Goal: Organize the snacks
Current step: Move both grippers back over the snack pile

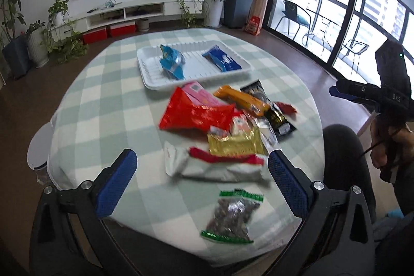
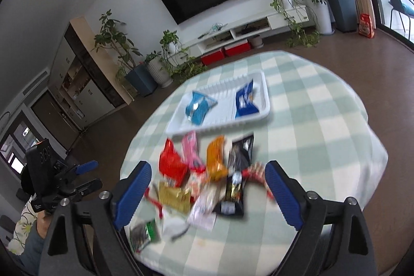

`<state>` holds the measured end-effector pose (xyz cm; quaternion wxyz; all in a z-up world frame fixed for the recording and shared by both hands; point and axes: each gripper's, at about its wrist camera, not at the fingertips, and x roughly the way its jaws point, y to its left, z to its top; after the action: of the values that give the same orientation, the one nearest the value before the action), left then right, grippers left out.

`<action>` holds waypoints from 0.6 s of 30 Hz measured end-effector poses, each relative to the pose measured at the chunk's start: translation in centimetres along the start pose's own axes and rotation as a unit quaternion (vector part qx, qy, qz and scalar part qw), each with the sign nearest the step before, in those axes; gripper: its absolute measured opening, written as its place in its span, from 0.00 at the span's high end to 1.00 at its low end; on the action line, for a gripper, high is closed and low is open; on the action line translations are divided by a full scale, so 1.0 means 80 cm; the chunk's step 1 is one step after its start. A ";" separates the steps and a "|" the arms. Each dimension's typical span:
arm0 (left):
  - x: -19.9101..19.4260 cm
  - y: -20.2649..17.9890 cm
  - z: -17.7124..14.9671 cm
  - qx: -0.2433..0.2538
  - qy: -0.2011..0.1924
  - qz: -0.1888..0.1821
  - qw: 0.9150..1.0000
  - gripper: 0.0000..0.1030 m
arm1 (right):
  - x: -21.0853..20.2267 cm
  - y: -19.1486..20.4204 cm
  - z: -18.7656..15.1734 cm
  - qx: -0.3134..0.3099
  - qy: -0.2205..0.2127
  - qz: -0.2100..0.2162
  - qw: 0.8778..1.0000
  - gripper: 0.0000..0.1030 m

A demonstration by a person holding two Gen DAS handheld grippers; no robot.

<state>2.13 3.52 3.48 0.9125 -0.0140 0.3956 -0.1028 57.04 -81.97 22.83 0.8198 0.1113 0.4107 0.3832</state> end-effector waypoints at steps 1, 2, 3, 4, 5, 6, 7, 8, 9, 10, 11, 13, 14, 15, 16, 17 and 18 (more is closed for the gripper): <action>0.006 -0.007 -0.012 0.007 0.012 -0.001 1.000 0.00 | 0.002 0.003 -0.011 0.000 0.005 0.000 1.000 0.11; 0.012 -0.015 -0.024 0.015 0.025 -0.003 1.000 0.00 | 0.003 0.006 -0.020 -0.001 0.009 -0.001 1.000 0.11; 0.017 -0.020 -0.033 0.021 0.035 -0.006 0.999 0.00 | 0.004 0.008 -0.031 -0.004 0.014 -0.002 1.000 0.11; 0.024 -0.024 -0.042 0.025 0.044 -0.007 0.999 0.00 | 0.007 0.011 -0.038 -0.009 0.020 -0.003 1.000 0.11; 0.030 -0.029 -0.046 0.032 0.052 -0.008 0.998 0.00 | 0.011 0.015 -0.045 -0.015 0.027 -0.003 1.000 0.11; 0.035 -0.034 -0.050 0.040 0.063 -0.013 0.997 0.00 | 0.014 0.020 -0.052 -0.021 0.035 -0.002 0.999 0.11; 0.043 -0.037 -0.051 0.048 0.073 -0.017 0.996 0.00 | 0.017 0.022 -0.057 -0.025 0.041 0.000 0.999 0.12; 0.050 -0.042 -0.054 0.057 0.083 -0.018 0.995 0.00 | 0.019 0.025 -0.062 -0.028 0.047 0.002 0.999 0.13; 0.057 -0.044 -0.054 0.065 0.094 -0.019 0.993 0.00 | 0.022 0.028 -0.066 -0.032 0.053 0.004 0.998 0.13; 0.063 -0.045 -0.055 0.070 0.103 -0.020 0.992 0.00 | 0.024 0.032 -0.070 -0.035 0.060 0.007 0.998 0.13; 0.071 -0.045 -0.054 0.073 0.112 -0.020 0.991 0.00 | 0.027 0.034 -0.072 -0.037 0.063 0.008 0.997 0.14; 0.082 -0.041 -0.053 0.072 0.127 -0.021 0.989 0.00 | 0.031 0.038 -0.076 -0.044 0.069 0.009 0.997 0.15; 0.087 -0.039 -0.055 0.071 0.135 -0.021 0.988 0.00 | 0.034 0.040 -0.077 -0.048 0.074 0.010 0.996 0.16; 0.091 -0.037 -0.055 0.069 0.142 -0.020 0.987 0.00 | 0.035 0.042 -0.079 -0.051 0.077 0.011 0.996 0.17; 0.095 -0.035 -0.056 0.067 0.149 -0.022 0.986 0.01 | 0.037 0.043 -0.080 -0.053 0.080 0.012 0.995 0.18; 0.099 -0.033 -0.057 0.066 0.155 -0.025 0.985 0.01 | 0.040 0.045 -0.081 -0.057 0.084 0.014 0.995 0.18; 0.101 -0.032 -0.057 0.067 0.157 -0.025 0.985 0.01 | 0.043 0.047 -0.080 -0.060 0.090 0.015 0.994 0.18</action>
<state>3.77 -0.35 -5.22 0.8350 0.0538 0.5257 -0.1530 51.43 -77.80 18.57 0.7788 0.0333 0.4572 0.4282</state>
